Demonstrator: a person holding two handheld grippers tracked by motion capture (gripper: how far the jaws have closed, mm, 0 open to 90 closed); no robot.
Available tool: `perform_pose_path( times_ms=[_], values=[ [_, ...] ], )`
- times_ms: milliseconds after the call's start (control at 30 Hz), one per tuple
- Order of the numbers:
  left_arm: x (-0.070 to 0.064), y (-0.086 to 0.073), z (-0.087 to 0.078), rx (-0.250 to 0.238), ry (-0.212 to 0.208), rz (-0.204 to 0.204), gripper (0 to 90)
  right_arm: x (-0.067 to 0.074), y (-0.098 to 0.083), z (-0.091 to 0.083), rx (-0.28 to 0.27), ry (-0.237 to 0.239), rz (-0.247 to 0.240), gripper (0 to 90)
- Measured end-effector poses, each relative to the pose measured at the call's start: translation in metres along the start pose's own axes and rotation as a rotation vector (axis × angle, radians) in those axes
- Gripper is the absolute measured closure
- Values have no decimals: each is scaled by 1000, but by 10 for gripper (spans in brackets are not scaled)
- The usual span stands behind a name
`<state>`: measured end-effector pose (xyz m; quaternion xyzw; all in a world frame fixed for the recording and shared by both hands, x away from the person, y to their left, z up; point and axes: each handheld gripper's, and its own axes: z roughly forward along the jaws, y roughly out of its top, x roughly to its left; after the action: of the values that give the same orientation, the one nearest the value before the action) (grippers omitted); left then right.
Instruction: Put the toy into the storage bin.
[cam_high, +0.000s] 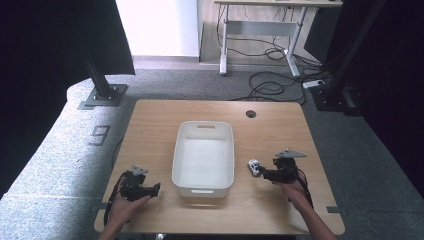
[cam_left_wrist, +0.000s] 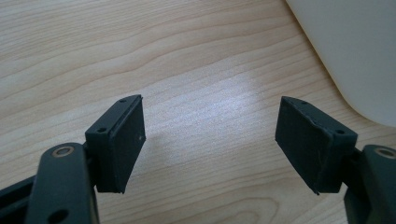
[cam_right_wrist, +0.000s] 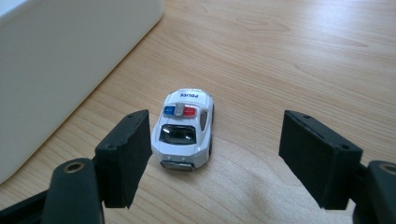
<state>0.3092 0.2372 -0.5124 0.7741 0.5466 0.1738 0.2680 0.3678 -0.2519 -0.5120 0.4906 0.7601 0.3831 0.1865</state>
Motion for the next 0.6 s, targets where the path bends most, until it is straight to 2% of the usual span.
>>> perform_pose_path(
  times_ms=[300, 500, 600],
  values=[
    [0, -1, -3, -7, 2, 2, 249, 9, 9, 22, 58, -5, -18, 301],
    [-1, -1, -4, -9, 1, 6, 249, 21, 16, 39, 99, -38, -47, 344],
    [-1, -1, -3, -9, 1, 5, 249, 22, 16, 43, 110, -42, -43, 355]
  ],
)
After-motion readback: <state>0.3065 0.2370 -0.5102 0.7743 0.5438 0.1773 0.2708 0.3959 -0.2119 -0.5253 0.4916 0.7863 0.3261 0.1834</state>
